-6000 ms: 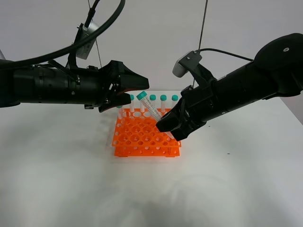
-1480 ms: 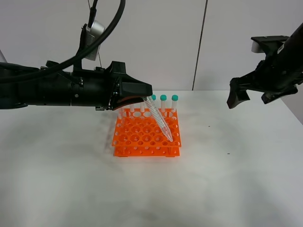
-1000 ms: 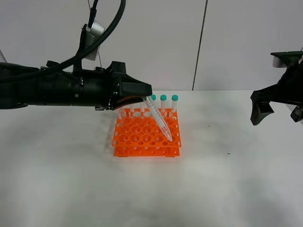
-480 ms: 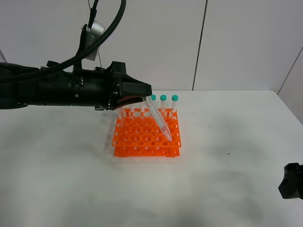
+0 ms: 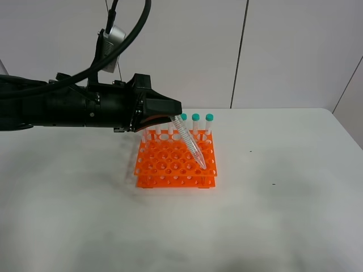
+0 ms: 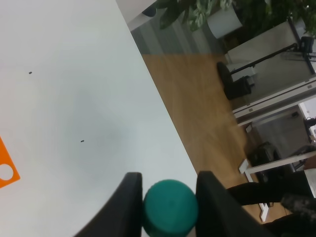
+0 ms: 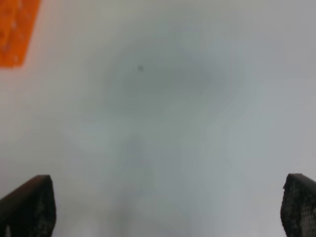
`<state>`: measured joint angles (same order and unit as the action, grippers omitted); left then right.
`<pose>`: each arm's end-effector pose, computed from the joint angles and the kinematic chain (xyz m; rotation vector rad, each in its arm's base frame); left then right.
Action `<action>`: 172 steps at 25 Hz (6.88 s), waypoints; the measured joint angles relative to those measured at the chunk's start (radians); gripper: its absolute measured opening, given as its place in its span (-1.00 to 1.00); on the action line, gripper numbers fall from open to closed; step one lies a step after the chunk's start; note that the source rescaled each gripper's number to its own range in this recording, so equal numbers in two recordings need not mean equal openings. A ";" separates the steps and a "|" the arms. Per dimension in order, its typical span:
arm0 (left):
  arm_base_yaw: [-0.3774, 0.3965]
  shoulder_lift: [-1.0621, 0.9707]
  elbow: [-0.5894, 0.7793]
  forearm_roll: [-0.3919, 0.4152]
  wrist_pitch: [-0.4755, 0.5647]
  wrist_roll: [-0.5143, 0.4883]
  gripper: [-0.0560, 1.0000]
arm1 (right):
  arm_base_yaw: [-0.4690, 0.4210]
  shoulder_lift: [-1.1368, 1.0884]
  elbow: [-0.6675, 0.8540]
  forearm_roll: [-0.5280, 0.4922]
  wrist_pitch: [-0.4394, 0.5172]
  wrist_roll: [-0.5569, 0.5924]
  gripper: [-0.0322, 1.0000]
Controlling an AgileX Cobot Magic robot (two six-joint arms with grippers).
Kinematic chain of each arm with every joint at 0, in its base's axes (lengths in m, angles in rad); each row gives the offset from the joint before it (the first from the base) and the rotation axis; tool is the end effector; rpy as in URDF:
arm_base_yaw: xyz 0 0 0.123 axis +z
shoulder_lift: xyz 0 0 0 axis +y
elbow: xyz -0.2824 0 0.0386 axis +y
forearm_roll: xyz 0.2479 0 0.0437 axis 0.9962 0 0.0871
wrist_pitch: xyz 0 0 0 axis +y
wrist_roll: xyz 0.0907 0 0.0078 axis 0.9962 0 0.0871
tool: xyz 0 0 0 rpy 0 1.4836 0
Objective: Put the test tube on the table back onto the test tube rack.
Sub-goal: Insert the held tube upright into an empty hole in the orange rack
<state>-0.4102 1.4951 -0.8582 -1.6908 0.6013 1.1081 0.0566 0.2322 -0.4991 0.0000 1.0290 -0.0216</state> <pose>0.2635 -0.1704 0.2613 0.1919 2.1742 -1.2186 0.0326 0.0018 0.2761 -0.0878 2.2441 0.0189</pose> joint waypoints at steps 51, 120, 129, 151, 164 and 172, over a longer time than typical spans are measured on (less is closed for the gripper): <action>-0.004 -0.349 0.110 1.471 -0.676 -0.848 -0.88 | 0.000 -0.236 0.002 0.005 -0.002 0.000 1.00; -0.113 0.365 -0.176 1.534 -1.009 -1.038 -0.88 | 0.000 -0.236 0.002 0.017 -0.002 0.002 1.00; -0.113 0.365 -0.176 1.535 -1.009 -1.037 -0.88 | 0.000 -0.236 0.002 0.020 -0.002 0.002 1.00; -0.113 0.399 -0.176 1.535 -1.020 -1.036 -0.88 | 0.000 -0.236 0.002 0.020 -0.002 0.002 1.00; -0.101 0.399 -0.176 1.535 -1.024 -1.053 -0.88 | 0.000 -0.236 0.002 0.020 -0.002 0.002 1.00; -0.101 0.439 -0.176 1.536 -1.024 -1.056 -0.88 | 0.000 -0.236 0.002 0.020 -0.002 0.003 1.00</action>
<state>-0.5114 1.9339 -1.0346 -0.1547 -0.4229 0.0524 0.0566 -0.0035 -0.4971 0.0204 1.0272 -0.0187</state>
